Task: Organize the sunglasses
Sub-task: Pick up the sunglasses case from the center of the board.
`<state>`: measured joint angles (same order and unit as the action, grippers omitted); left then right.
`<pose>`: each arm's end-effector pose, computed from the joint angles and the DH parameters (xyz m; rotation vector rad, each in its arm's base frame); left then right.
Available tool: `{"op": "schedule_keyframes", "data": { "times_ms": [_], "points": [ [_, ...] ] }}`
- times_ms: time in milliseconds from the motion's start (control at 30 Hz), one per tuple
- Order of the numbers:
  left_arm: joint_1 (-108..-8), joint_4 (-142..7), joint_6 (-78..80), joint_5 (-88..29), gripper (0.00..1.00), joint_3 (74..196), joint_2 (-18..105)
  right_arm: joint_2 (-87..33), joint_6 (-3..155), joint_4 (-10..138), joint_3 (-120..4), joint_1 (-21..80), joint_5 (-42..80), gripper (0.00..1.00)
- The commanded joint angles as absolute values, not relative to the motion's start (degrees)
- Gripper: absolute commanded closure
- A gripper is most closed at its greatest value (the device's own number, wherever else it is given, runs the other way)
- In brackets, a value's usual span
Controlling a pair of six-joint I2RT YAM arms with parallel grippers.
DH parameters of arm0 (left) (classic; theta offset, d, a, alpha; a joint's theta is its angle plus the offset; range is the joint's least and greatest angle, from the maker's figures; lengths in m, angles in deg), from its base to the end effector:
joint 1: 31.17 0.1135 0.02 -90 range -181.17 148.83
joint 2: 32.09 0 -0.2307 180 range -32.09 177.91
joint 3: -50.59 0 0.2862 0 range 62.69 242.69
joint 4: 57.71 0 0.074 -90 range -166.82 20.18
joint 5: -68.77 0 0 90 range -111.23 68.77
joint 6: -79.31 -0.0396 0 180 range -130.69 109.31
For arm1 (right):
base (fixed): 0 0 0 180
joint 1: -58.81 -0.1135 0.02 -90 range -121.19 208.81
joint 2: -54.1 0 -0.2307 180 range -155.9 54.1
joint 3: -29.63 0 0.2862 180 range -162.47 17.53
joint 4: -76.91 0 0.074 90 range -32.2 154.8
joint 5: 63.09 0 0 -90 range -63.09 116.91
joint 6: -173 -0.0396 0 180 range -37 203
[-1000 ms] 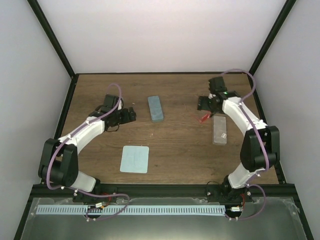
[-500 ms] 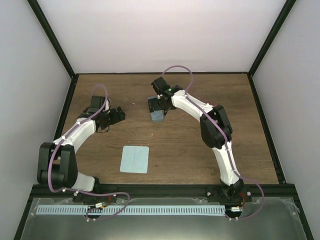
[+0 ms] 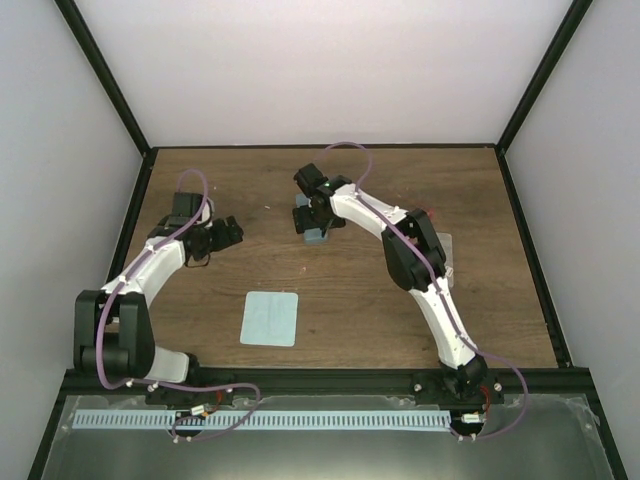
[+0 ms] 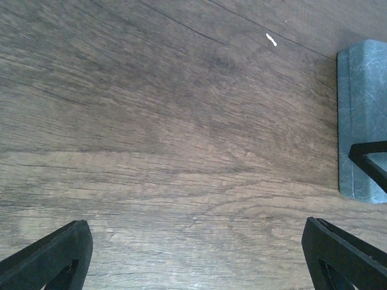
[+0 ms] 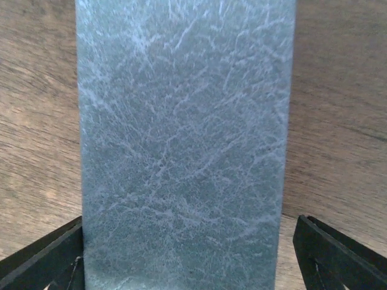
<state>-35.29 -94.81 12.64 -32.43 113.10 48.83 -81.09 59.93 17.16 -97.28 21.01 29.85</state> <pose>0.3177 -0.0306 0.1579 -0.3515 2.5457 -0.4338 0.4037 0.3106 0.1296 -0.3423 2.7565 0.2117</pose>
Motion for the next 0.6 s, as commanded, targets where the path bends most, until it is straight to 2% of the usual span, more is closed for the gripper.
{"op": "schedule_keyframes", "data": {
  "times_ms": [0,300,567],
  "points": [
    [-34.74,-94.79,11.28,-34.01,0.03,111.87,47.93,-82.38,59.59,15.56,-100.71,20.40,31.00,0.13],
    [-34.53,-93.67,11.78,-34.58,0.03,110.62,47.71,-80.47,59.11,14.80,-101.13,20.40,30.65,0.27],
    [-34.50,-91.00,13.47,-37.21,0.03,110.82,46.66,-74.66,60.51,16.20,-98.44,20.62,26.20,0.45]
  ]
}}
